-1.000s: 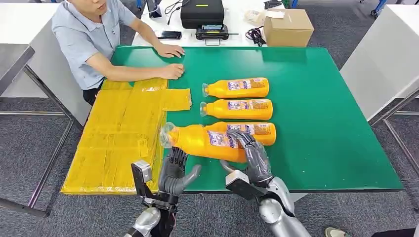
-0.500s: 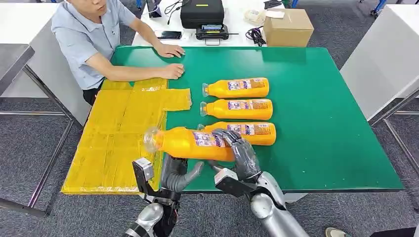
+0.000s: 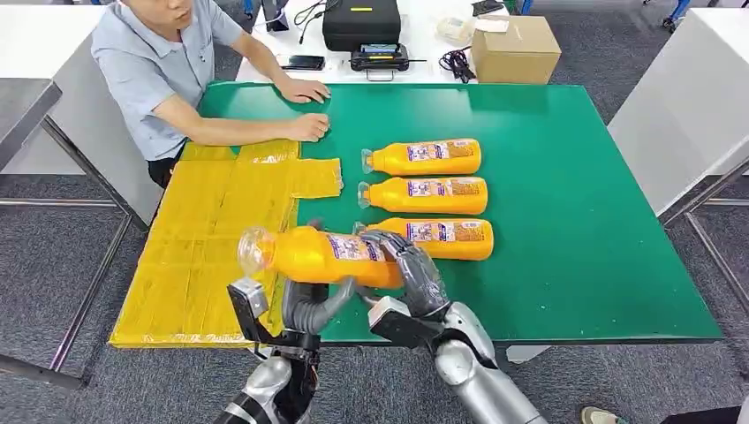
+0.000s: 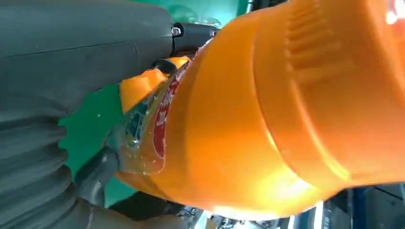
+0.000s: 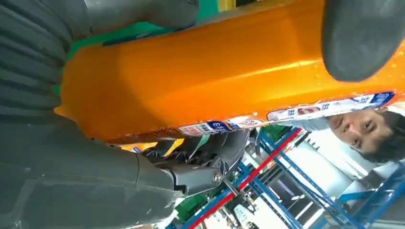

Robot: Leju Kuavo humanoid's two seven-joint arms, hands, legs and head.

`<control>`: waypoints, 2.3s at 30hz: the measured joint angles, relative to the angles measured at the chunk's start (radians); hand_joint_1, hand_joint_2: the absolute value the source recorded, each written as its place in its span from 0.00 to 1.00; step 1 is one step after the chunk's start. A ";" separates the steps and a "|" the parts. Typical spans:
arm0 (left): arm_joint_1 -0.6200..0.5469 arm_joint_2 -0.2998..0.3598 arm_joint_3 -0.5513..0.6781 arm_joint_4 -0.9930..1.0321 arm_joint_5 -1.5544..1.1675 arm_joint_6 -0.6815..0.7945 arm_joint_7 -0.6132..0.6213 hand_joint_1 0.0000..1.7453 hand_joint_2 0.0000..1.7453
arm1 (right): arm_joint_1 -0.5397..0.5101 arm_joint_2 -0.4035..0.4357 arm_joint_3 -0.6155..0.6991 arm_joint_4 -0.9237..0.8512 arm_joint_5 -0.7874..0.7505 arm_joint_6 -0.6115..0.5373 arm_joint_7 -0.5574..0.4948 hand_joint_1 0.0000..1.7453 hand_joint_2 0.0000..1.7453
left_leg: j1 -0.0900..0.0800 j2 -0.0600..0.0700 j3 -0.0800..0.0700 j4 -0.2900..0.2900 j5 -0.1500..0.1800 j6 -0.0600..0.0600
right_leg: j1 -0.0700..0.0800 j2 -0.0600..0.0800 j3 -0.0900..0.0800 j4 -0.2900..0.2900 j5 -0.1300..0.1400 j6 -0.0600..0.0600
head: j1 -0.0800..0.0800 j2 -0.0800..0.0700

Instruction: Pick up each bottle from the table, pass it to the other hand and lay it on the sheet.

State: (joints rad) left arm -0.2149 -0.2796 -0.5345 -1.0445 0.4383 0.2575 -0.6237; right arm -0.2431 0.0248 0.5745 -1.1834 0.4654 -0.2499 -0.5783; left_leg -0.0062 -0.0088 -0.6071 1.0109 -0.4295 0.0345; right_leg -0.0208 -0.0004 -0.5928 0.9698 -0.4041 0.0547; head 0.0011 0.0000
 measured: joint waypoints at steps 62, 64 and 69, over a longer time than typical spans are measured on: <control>-0.107 0.274 0.232 0.189 -1.995 0.414 0.788 1.00 1.00 | 0.207 0.044 -0.279 -0.030 -0.014 -0.014 -0.013 0.00 1.00 | 0.001 0.000 -0.002 0.000 0.002 -0.002 | 0.001 0.000 -0.002 0.001 0.000 -0.001 | 0.000 0.000; -0.132 0.274 0.233 0.232 -1.951 0.418 0.718 0.01 1.00 | 0.206 0.048 -0.286 -0.029 -0.021 -0.016 -0.021 0.00 1.00 | 0.001 0.000 -0.001 0.000 0.002 -0.002 | 0.001 0.000 -0.002 0.001 0.000 -0.001 | 0.000 0.000; -0.164 0.259 0.234 0.274 -1.908 0.341 0.667 0.00 1.00 | 0.205 0.057 -0.295 -0.027 -0.026 -0.016 -0.026 0.00 1.00 | 0.001 -0.001 -0.001 0.000 0.002 -0.002 | 0.000 -0.001 -0.001 0.001 0.000 -0.001 | 0.001 0.000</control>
State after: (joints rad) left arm -0.3786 -0.0202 -0.3002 -0.7709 -1.4698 0.5988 0.0435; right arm -0.0377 0.0816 0.2796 -1.2104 0.4398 -0.2663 -0.6043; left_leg -0.0053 -0.0103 -0.6077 1.0109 -0.4274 0.0328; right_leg -0.0205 -0.0010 -0.5935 0.9706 -0.4040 0.0540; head 0.0019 0.0000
